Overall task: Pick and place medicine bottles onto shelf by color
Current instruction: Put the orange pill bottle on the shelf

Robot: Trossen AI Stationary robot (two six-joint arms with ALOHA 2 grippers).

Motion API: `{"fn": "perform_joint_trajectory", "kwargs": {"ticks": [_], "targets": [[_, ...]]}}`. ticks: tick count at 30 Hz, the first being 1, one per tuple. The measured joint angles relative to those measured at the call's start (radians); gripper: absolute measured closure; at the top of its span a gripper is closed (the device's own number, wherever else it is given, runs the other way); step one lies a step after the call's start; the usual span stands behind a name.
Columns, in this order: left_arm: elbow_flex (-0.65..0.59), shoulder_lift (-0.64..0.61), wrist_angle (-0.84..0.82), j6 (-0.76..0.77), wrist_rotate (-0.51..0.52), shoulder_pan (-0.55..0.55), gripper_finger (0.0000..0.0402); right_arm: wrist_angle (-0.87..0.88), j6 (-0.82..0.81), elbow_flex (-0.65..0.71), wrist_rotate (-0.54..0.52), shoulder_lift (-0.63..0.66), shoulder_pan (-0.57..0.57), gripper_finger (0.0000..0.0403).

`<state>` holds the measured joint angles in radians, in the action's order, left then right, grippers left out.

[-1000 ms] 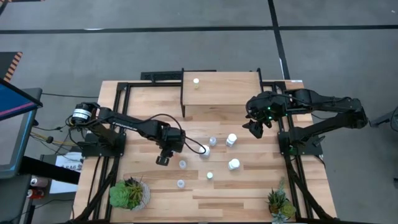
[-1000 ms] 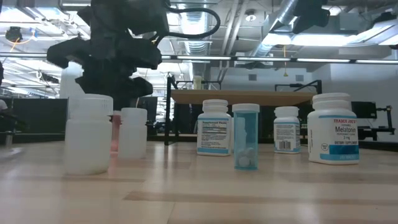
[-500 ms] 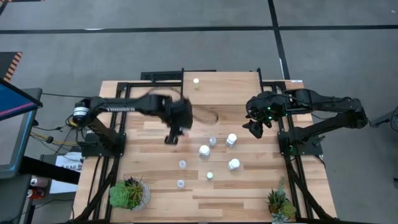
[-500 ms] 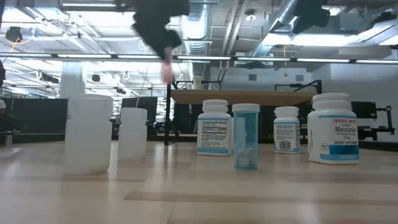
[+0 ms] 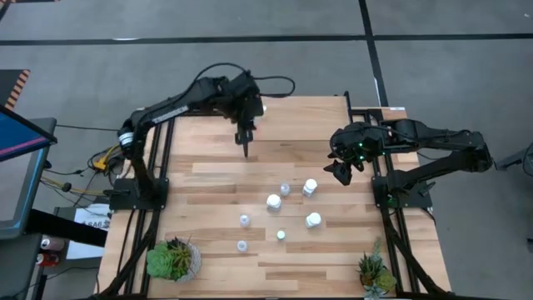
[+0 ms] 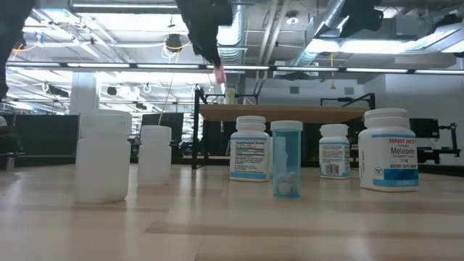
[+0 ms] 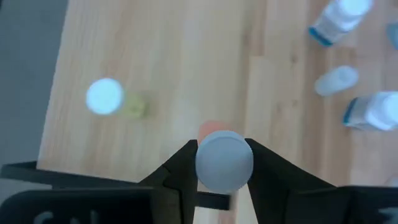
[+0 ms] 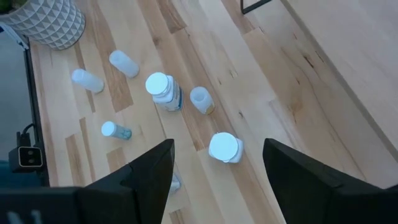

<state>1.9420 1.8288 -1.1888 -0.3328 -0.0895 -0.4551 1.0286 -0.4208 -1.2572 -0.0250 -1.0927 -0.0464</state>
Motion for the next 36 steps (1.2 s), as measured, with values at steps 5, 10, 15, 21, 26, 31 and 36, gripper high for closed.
{"fn": "perform_joint_trajectory", "kwargs": {"ticks": [5, 10, 15, 21, 26, 31, 36], "targets": [[0.087, 0.090, -0.093, -0.021, -0.009, -0.043, 0.0303, 0.001, 0.000, 0.000, 0.000, 0.000, 0.000, 0.0132], [0.091, 0.125, -0.122, -0.036, -0.010, -0.059, 0.0302, 0.003, 0.001, 0.000, 0.002, 0.000, 0.000, 0.0132], [0.085, 0.122, -0.098, -0.068, -0.009, -0.065, 0.0302, 0.003, 0.002, 0.000, 0.002, 0.000, 0.000, 0.0132], [0.085, 0.123, -0.099, -0.073, -0.009, -0.067, 0.0301, 0.003, 0.002, 0.000, 0.001, 0.000, 0.000, 0.0132], [0.084, 0.123, -0.103, -0.063, -0.007, -0.067, 0.0294, 0.003, 0.002, 0.000, 0.001, 0.000, 0.000, 0.0132], [0.084, 0.123, -0.102, -0.062, -0.003, -0.066, 0.0270, 0.003, 0.002, 0.000, 0.002, 0.000, 0.000, 0.0132], [0.084, 0.123, -0.099, -0.060, -0.003, -0.065, 0.0252, 0.003, 0.002, 0.000, 0.002, 0.000, 0.000, 0.0132]]}}
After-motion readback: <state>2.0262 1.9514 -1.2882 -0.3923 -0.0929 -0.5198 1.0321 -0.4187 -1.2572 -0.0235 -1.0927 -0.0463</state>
